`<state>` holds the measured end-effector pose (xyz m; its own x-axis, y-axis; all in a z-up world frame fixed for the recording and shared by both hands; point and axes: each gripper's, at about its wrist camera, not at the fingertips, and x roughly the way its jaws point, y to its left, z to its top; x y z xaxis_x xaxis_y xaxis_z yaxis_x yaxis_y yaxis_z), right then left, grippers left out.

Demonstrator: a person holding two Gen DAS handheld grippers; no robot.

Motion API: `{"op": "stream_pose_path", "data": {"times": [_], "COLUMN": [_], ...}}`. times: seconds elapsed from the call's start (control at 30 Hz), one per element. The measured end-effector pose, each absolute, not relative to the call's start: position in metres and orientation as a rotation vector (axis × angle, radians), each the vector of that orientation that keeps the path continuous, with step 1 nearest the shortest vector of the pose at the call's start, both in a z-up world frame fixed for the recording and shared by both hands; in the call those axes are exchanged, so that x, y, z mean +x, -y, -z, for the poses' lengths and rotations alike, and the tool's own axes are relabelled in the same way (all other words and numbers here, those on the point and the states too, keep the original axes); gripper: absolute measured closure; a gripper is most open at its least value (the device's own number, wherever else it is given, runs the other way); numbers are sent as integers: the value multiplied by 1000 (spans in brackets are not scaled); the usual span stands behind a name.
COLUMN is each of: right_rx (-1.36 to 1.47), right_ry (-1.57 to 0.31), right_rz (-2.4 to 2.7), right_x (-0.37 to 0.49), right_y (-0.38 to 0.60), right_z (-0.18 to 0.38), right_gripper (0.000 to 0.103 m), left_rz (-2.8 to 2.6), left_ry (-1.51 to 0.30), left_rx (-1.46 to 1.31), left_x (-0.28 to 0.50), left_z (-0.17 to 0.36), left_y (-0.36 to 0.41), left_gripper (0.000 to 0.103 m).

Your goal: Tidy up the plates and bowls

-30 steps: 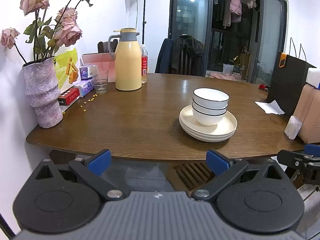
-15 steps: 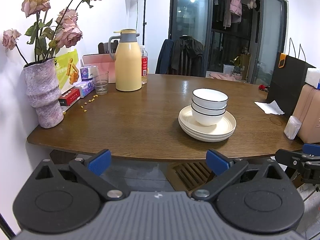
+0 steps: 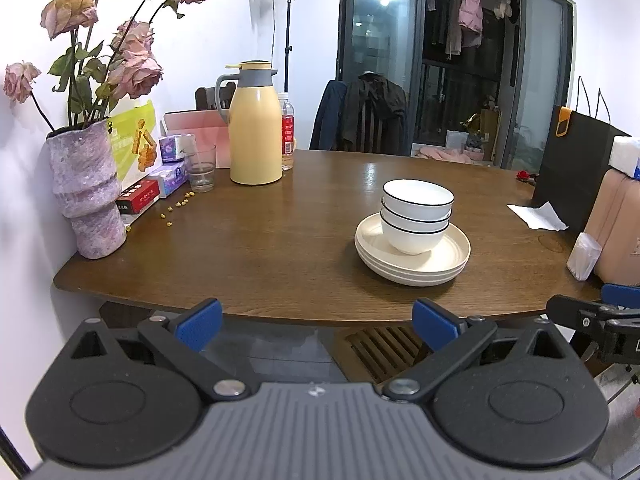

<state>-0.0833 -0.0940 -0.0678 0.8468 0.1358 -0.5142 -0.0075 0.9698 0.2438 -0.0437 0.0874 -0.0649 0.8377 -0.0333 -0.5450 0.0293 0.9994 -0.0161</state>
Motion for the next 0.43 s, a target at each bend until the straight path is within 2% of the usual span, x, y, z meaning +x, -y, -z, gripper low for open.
{"op": "stream_pose_path", "data": {"times": [0.43], "right_rx": [236], "right_ry": [-565], "right_rz": [-80], "right_x": [-76], "right_y": [93], "right_z": [69], "right_gripper": [0], "left_rz": [47], "left_ry": [-594], "left_rx": [-22], "left_x": [-36], "left_z": [67], "left_y": [-90], "left_gripper": [0]}}
